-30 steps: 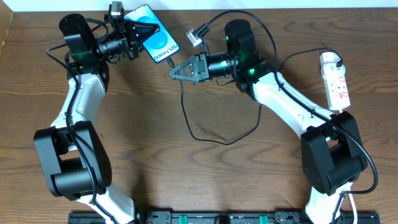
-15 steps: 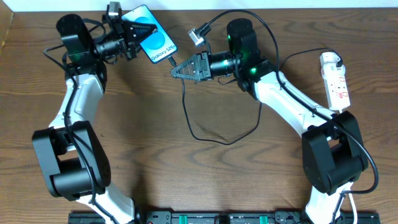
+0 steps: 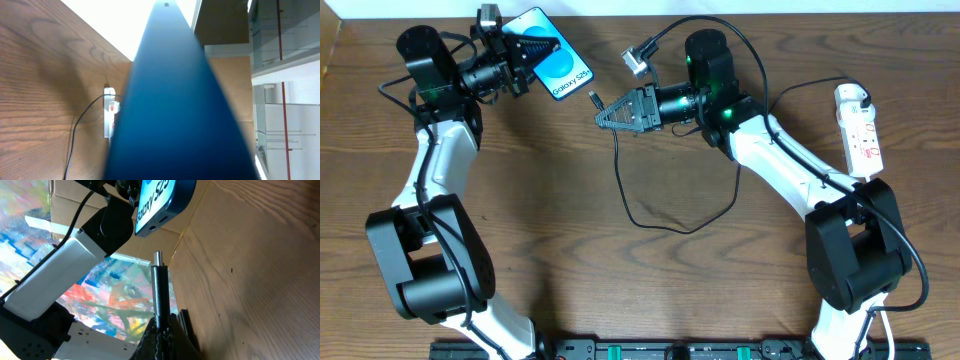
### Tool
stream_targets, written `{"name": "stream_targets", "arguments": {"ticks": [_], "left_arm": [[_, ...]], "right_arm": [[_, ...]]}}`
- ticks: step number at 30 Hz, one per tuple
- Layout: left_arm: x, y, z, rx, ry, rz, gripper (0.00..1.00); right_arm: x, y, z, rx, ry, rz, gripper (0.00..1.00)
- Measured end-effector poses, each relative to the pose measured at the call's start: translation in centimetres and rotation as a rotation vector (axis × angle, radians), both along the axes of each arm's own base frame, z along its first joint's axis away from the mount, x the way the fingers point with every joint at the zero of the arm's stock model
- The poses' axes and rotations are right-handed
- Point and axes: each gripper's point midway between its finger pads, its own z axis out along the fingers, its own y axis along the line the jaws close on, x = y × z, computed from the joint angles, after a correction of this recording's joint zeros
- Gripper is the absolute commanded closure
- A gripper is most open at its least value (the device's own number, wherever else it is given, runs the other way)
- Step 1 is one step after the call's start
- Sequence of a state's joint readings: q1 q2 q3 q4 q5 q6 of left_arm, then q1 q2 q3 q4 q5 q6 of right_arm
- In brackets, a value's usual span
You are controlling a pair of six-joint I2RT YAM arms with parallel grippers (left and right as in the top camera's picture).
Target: Plug charger to phone and switch on socket
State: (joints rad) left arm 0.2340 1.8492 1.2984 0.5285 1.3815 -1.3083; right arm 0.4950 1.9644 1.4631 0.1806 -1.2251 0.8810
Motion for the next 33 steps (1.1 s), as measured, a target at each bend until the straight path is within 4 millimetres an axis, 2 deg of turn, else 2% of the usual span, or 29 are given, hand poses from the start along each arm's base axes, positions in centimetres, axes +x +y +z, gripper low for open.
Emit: {"name": "stream_targets", "arguments": {"ticks": [33], "left_arm": [[0.06, 0.03, -0.03, 0.012, -0.022, 0.003, 0.93]], "right_arm": [[-0.28, 0.01, 0.58, 0.024, -0.029, 0.024, 0.99]]}}
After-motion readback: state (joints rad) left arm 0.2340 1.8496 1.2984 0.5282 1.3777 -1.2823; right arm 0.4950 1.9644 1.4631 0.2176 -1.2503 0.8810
